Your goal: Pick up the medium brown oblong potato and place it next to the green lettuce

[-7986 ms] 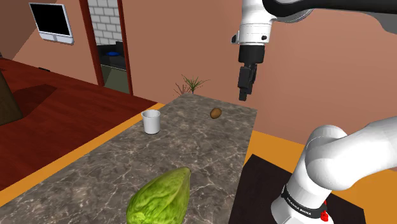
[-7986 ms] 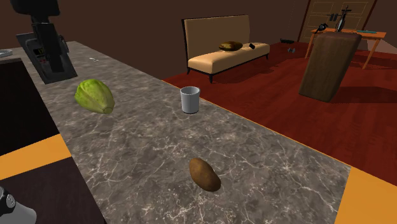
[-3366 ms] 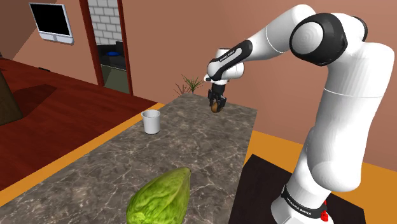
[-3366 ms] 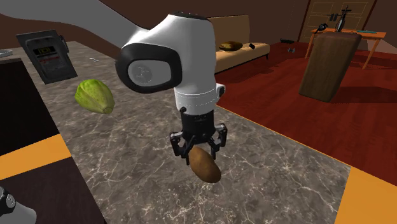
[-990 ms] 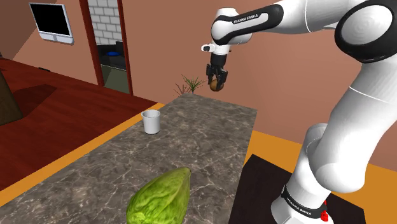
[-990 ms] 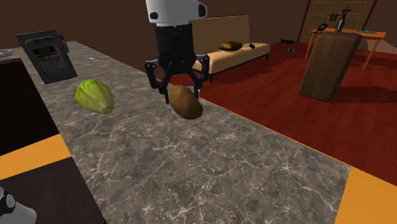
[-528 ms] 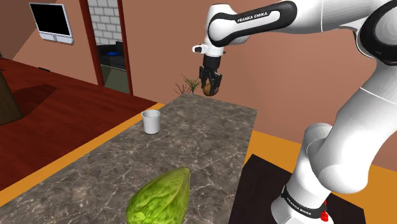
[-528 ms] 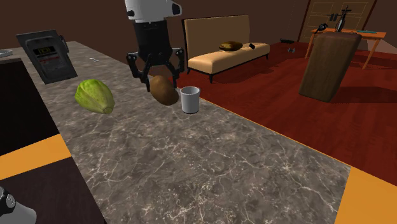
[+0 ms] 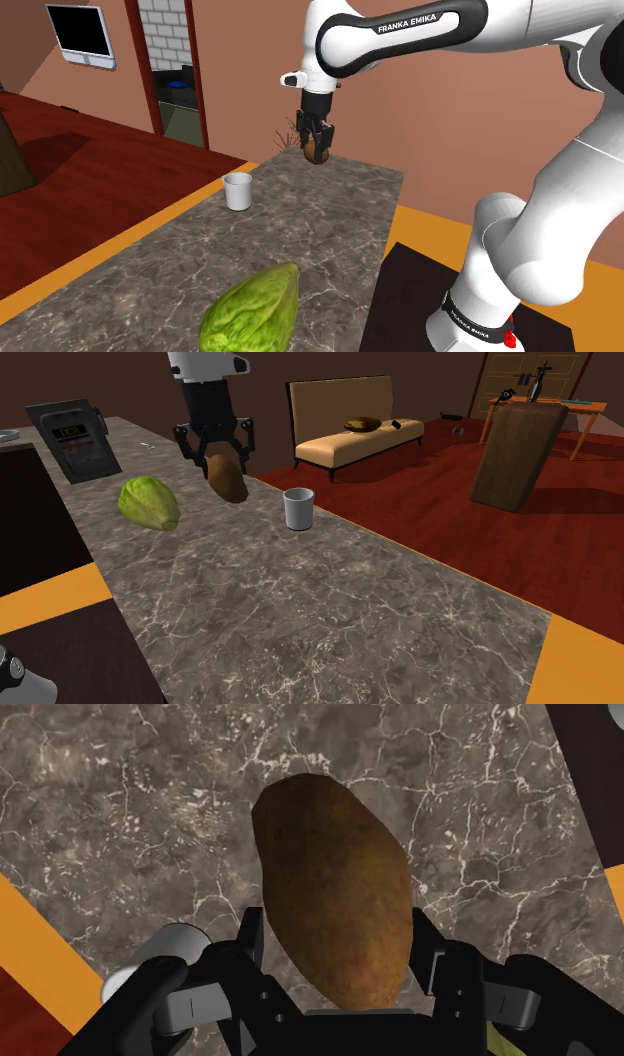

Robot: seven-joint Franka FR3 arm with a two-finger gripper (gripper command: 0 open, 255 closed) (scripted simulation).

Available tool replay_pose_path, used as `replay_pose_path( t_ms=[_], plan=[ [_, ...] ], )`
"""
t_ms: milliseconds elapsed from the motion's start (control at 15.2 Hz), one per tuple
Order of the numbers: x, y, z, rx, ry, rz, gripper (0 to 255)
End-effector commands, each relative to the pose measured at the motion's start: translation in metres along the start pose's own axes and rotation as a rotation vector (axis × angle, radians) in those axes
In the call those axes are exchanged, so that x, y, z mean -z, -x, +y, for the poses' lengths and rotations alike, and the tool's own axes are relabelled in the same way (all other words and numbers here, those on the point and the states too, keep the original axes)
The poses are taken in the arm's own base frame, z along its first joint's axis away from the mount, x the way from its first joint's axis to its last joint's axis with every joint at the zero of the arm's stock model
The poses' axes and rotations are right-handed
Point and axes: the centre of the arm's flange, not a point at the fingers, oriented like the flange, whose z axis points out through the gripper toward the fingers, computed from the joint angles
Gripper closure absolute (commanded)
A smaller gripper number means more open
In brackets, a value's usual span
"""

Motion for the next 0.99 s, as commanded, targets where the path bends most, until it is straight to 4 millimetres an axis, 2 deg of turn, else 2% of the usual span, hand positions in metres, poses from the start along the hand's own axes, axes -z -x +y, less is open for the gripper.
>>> replay_pose_path(
  t_ms=[0, 924],
  plan=[
    [0.0, -0.022, -0.016, -0.002, 0.0, 0.0, 255],
    [0.008, -0.177, -0.111, -0.002, 0.0, 0.0, 255]
  ],
)
